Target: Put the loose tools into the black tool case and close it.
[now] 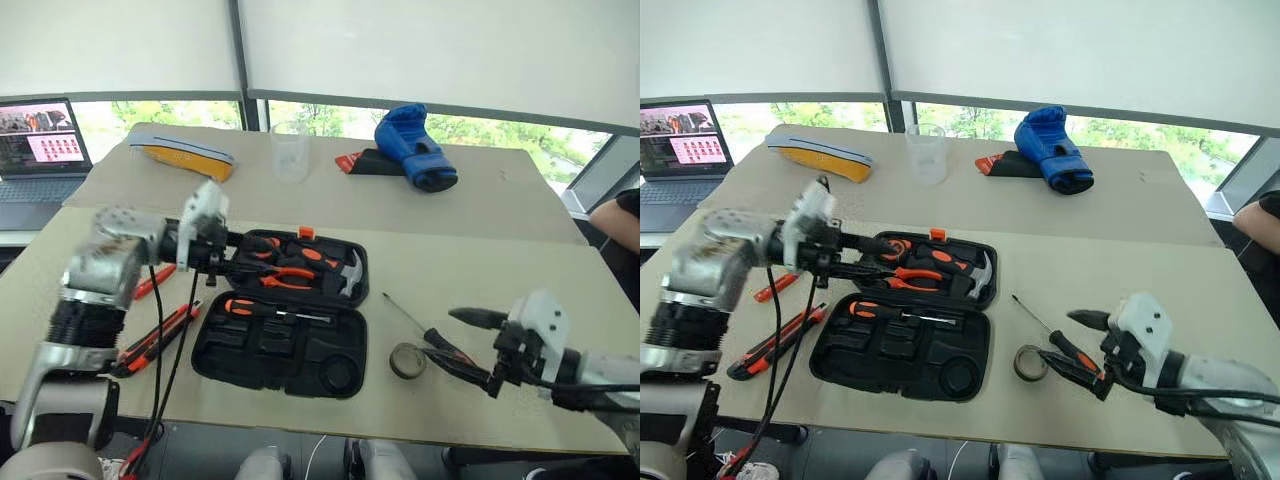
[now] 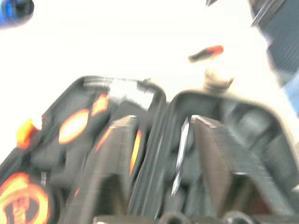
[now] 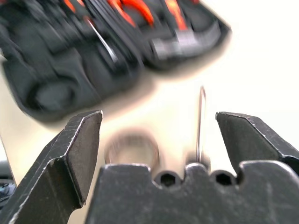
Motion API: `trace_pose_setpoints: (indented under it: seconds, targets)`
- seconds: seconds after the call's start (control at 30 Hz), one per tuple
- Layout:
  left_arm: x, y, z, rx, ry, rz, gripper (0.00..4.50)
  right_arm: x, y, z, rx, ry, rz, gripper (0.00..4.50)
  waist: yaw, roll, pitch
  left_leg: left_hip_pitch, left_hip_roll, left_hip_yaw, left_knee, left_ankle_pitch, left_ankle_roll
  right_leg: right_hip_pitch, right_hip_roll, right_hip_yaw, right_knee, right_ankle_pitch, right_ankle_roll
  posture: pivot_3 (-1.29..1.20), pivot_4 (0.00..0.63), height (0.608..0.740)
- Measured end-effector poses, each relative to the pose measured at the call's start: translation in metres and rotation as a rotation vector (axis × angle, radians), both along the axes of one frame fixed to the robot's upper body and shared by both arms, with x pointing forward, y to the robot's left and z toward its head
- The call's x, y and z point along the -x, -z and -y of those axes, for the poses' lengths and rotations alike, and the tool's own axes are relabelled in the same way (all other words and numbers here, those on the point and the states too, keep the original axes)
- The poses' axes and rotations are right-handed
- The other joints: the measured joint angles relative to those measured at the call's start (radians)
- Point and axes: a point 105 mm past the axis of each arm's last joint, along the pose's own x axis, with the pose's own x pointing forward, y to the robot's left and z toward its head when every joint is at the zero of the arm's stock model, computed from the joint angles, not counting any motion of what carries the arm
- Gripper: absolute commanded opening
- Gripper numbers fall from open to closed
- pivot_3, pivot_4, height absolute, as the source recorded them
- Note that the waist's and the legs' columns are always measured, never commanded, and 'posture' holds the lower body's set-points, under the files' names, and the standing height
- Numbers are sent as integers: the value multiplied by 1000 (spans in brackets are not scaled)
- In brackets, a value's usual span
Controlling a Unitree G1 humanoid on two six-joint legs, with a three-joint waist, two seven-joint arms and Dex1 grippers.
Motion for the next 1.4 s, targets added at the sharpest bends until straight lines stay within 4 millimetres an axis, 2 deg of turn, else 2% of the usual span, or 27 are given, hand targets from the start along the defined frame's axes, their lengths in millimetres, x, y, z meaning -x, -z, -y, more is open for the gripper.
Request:
trace_pose_setpoints:
  seconds: [0.07,0.17,0.27,0.37,0.63,0.73,0.8,0.9,0.93,1.0,1.1,1.2,1.4]
  targets:
    - [8,4,8,2,44,-22,4413,-3,9,6,22,30,-15,4500,-5,0,0,0,-1,0,0,0,0,0,0,1,-1,0,1,0,150,738]
    - [17,17,20,-17,98,-51,4475,-9,28,16,64,77,-52,4500,-10,0,0,-1,-1,0,0,0,0,0,1,3,-1,0,1,0,150,738]
    - [21,20,29,-30,135,-43,4475,-13,43,22,98,94,-82,4500,-11,0,1,-1,-1,0,0,0,-1,0,2,10,0,-1,1,0,150,738]
    - [23,21,31,-39,153,-16,4500,-14,52,27,101,112,-99,3719,-12,0,1,0,-1,0,0,1,-1,0,6,16,1,-1,1,0,150,738]
    - [24,24,30,-39,162,-4,4500,-12,60,32,91,113,-96,1059,-13,0,1,0,0,0,0,1,-1,0,16,26,0,0,1,0,150,738]
    - [26,28,28,-45,158,-15,4500,-12,55,32,83,106,-83,1041,-14,1,1,0,0,0,0,1,-1,0,16,27,0,0,1,0,150,738]
    - [27,30,22,-67,141,-19,4500,-17,38,27,60,72,-47,1041,-20,1,1,0,0,1,0,1,-1,0,17,29,0,0,1,0,150,738]
    - [32,31,6,-112,101,-32,4500,-32,-10,4,64,-80,72,1041,-36,3,2,2,0,1,0,1,-1,0,19,35,1,0,2,0,150,738]
    - [36,31,-3,-135,88,-42,4500,-34,-29,-12,85,-175,126,1041,-38,3,3,4,1,1,-1,1,-1,0,20,36,1,0,2,0,150,738]
    - [41,30,-11,-162,81,-48,4500,-32,-42,-37,100,-311,157,1041,-37,2,3,10,2,0,-3,1,-2,0,21,37,1,-1,0,0,150,738]
    - [50,32,-25,-197,49,-78,4500,-34,-38,-77,111,-502,121,1041,-28,1,4,12,0,0,-8,2,-3,-1,23,39,1,-2,-2,0,150,738]
    - [60,29,-36,-224,33,-97,4500,-43,-30,-108,141,-606,102,1041,-25,1,4,11,0,2,-8,2,-3,-2,23,38,1,-2,-3,0,150,738]
    - [72,24,-50,-241,-4,-102,4500,-57,-11,-138,190,-657,53,1041,-12,1,4,2,-3,4,-7,-1,1,-9,18,35,1,-2,-5,0,150,738]
